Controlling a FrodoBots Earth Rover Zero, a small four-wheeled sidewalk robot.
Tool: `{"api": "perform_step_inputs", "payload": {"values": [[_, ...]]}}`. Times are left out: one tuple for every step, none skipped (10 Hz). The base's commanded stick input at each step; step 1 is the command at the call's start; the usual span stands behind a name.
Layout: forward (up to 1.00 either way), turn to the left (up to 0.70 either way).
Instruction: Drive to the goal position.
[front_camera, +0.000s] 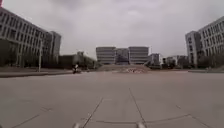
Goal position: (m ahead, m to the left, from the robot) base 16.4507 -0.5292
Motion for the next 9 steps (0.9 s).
{"api": "perform_step_inputs", "payload": {"values": [[0.85,0.00],[0.85,0.00],[0.85,0.00],[0.85,0.00],[0.85,0.00],[0.85,0.00],[0.85,0.07],[0.85,0.34],[0.85,0.34]]}}
